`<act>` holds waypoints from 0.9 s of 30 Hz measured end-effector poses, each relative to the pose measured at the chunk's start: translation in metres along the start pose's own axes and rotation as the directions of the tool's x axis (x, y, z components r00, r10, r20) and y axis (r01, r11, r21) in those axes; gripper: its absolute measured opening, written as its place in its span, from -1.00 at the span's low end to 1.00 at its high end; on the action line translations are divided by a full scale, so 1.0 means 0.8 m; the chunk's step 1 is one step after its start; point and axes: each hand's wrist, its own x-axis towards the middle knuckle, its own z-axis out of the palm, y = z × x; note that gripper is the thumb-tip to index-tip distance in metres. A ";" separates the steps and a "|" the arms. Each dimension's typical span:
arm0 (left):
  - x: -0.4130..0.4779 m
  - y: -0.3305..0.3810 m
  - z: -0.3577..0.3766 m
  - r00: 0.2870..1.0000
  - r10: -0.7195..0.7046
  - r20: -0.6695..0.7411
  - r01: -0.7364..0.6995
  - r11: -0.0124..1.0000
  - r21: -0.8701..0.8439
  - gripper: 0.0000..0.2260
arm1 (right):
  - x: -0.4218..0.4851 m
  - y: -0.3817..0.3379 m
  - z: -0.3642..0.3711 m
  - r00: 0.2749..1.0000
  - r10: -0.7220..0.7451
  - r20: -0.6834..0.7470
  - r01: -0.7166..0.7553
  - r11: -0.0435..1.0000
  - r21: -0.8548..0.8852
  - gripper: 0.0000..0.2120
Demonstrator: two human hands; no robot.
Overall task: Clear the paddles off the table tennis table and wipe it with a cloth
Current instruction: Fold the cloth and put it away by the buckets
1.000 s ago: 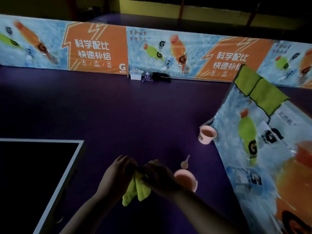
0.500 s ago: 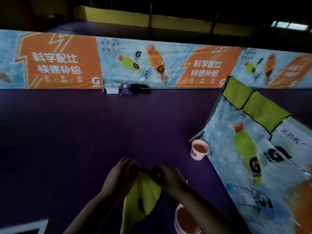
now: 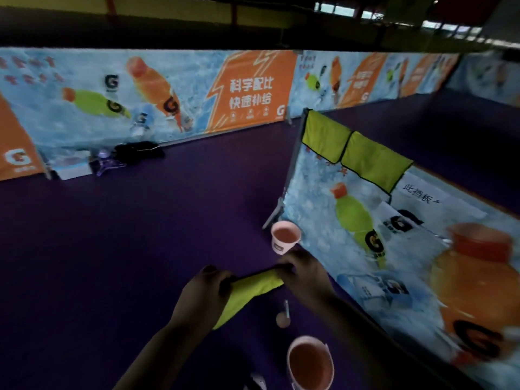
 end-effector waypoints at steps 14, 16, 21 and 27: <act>0.312 0.018 0.042 0.980 0.182 0.085 -0.195 0.966 0.173 -0.91 | 0.220 0.168 -0.113 0.900 0.266 -0.344 -0.235 0.963 0.131 -0.93; 0.350 0.031 0.066 0.959 0.268 0.095 -0.276 0.957 0.092 -0.95 | 0.239 0.187 -0.130 0.913 0.233 -0.334 -0.227 0.972 0.056 -0.91; 0.430 0.090 0.131 0.823 0.481 0.303 -0.510 0.860 0.020 -0.52 | 0.272 0.213 -0.166 0.902 0.214 -0.375 -0.237 0.971 -0.017 -0.84; 0.538 0.151 0.183 0.678 0.669 0.306 -0.660 0.737 -0.148 -0.33 | 0.309 0.226 -0.204 0.803 0.358 -0.477 -0.398 0.917 0.019 -0.86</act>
